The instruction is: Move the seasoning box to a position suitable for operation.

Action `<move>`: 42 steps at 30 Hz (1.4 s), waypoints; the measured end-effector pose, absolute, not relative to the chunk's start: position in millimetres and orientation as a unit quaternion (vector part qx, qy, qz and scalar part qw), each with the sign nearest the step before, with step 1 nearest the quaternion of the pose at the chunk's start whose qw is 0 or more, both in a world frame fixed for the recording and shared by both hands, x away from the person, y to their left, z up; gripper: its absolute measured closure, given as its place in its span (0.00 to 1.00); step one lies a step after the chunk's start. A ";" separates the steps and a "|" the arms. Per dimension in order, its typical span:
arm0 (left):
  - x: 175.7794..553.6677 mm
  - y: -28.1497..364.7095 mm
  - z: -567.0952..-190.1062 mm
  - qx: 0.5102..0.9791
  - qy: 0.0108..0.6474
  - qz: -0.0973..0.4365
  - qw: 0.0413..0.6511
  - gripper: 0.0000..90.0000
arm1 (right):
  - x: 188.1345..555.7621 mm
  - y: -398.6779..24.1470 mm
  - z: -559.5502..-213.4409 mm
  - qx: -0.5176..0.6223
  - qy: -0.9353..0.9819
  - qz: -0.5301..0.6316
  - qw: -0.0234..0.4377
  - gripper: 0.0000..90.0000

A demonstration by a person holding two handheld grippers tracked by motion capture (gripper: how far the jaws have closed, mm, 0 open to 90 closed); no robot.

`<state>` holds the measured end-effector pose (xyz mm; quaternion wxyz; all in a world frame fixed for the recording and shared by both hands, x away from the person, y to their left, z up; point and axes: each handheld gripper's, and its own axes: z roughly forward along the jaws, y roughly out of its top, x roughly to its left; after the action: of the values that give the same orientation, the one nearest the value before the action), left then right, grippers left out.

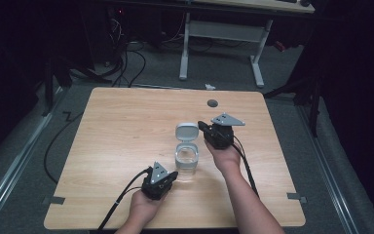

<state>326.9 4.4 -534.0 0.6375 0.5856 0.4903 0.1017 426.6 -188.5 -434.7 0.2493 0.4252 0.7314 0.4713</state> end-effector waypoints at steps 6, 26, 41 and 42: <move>328.4 5.0 -533.9 0.581 0.495 0.099 0.639 1.00 | 426.0 -185.5 -432.7 0.420 0.735 0.471 0.249 1.00; 328.1 5.9 -533.5 0.579 0.495 0.098 0.640 1.00 | 404.1 -185.4 -430.5 0.404 0.735 0.483 0.250 1.00; 327.9 5.9 -533.3 0.576 0.496 0.098 0.642 1.00 | 378.1 -186.1 -438.1 0.393 0.739 0.485 0.252 0.99; 328.0 5.9 -533.3 0.576 0.496 0.098 0.642 1.00 | 375.5 -186.3 -438.8 0.388 0.741 0.486 0.253 1.00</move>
<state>328.0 5.9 -533.3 0.6422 0.5764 0.4959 0.0975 375.5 -186.3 -438.8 0.2531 0.3884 0.7409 0.4859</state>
